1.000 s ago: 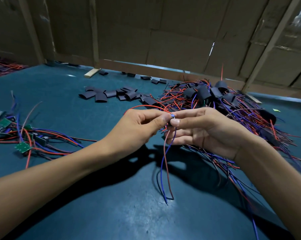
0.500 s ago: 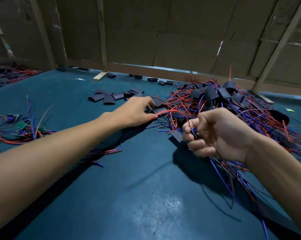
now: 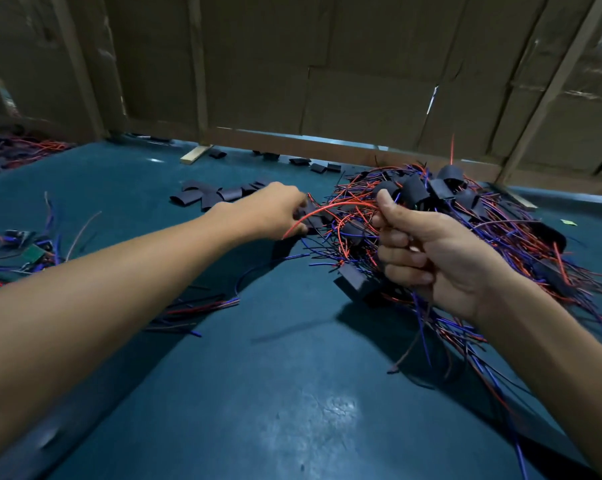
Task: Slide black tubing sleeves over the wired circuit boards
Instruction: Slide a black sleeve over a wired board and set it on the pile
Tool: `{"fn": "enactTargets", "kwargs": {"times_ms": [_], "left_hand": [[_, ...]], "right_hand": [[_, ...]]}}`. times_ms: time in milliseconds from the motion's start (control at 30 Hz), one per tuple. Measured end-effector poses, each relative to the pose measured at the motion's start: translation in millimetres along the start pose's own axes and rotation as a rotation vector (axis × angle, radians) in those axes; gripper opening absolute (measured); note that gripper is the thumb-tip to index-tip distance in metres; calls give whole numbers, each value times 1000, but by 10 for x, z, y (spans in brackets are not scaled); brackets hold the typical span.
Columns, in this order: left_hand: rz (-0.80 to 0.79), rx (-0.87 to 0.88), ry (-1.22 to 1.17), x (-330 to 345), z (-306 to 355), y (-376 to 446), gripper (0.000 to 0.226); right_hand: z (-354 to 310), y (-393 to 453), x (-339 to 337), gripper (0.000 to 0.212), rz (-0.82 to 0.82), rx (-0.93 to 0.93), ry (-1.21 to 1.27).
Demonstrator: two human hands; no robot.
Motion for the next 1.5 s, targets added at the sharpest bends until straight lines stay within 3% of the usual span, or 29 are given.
{"fn": "enactTargets", "kwargs": {"times_ms": [100, 200, 300, 533, 933, 1167, 1367, 1433, 1500], "left_hand": [[-8, -99, -46, -121, -217, -218, 21], [146, -170, -318, -189, -356, -496, 20], [264, -49, -725, -193, -203, -849, 22], [292, 81, -934, -217, 184, -1136, 20], [255, 90, -916, -84, 229, -1159, 16], [270, 78, -924, -89, 231, -1160, 17], [472, 211, -669, -154, 335, -1224, 18], [543, 237, -588, -174, 361, -1244, 15], [608, 210, -569, -206, 339, -1242, 13]], "right_hand": [[-69, 0, -52, 27, 115, -85, -25], [-99, 7, -88, 25, 236, -178, -19], [-58, -1, -57, 25, 285, -304, -57], [-88, -67, 17, 27, 255, -503, -120], [-118, -97, 58, 30, 288, -642, -212], [-72, -74, 7, 29, 228, -555, -376], [39, -114, 126, 28, 36, -553, -810], [81, -121, 176, 25, 3, -514, -803], [71, -118, 185, 31, -37, -397, -618]]}}
Point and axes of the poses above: each hand's wrist, its own y-axis towards the middle knuckle, its own x-axis out of the palm, z = x × y, the point moved 1 cm from there along y, towards the middle knuckle, and after that the axes turned 4 degrees about -x, right-handed, at the moved point
